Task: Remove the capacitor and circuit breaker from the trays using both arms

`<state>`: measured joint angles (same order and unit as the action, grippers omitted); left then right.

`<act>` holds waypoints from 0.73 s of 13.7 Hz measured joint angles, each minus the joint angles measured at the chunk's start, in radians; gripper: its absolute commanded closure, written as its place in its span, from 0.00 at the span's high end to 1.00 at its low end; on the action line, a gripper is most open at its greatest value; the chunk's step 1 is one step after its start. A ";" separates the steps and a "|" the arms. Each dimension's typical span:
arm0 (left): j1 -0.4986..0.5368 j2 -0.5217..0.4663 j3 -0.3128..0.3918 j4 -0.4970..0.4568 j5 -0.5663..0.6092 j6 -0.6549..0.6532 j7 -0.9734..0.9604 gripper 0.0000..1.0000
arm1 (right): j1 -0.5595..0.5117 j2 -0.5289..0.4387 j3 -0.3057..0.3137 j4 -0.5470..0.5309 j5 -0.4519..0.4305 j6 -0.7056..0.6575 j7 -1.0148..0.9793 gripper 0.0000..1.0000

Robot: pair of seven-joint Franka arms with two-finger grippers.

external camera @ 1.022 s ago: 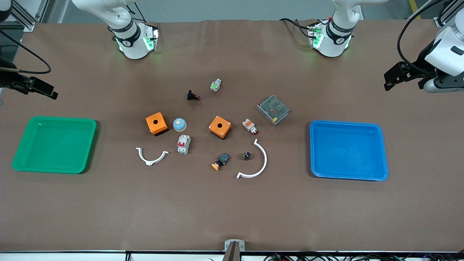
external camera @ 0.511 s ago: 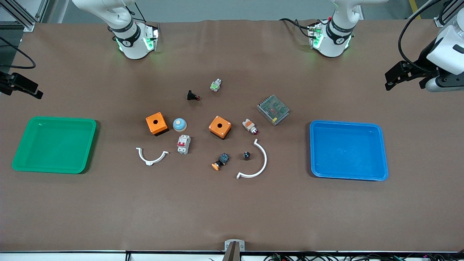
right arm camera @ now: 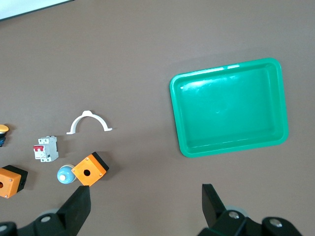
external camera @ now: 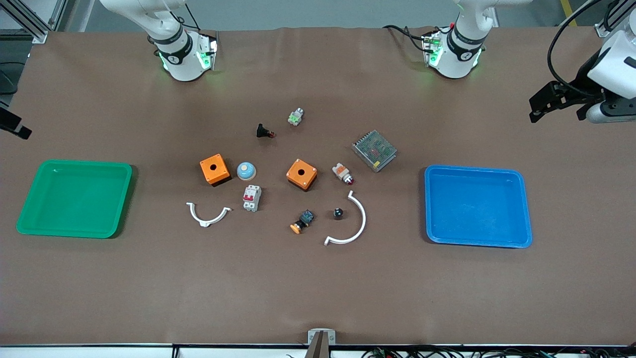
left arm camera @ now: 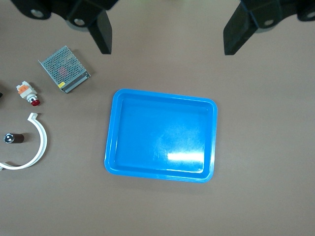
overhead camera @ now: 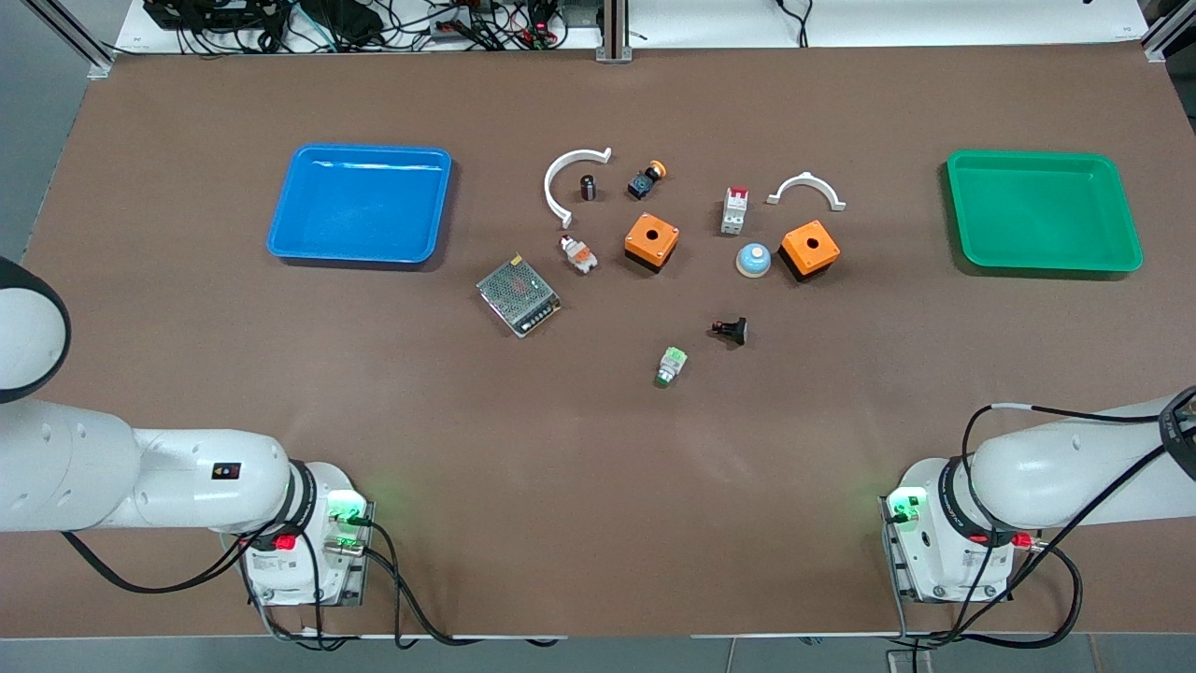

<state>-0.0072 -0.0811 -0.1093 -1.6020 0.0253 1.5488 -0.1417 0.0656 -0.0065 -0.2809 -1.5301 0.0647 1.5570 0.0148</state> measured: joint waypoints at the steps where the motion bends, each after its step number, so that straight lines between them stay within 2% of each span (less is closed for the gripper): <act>1: 0.000 -0.002 0.000 0.002 0.000 0.000 0.000 1.00 | -0.001 0.001 0.002 0.002 0.001 0.000 0.000 1.00; 10: -0.001 -0.003 0.000 0.017 0.000 -0.012 0.000 1.00 | 0.026 0.004 0.026 0.004 0.000 0.000 0.005 1.00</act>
<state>-0.0077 -0.0840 -0.1092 -1.5848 0.0253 1.5370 -0.1416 0.0921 -0.0022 -0.2549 -1.5257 0.0646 1.5570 0.0199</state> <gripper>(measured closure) 0.000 0.000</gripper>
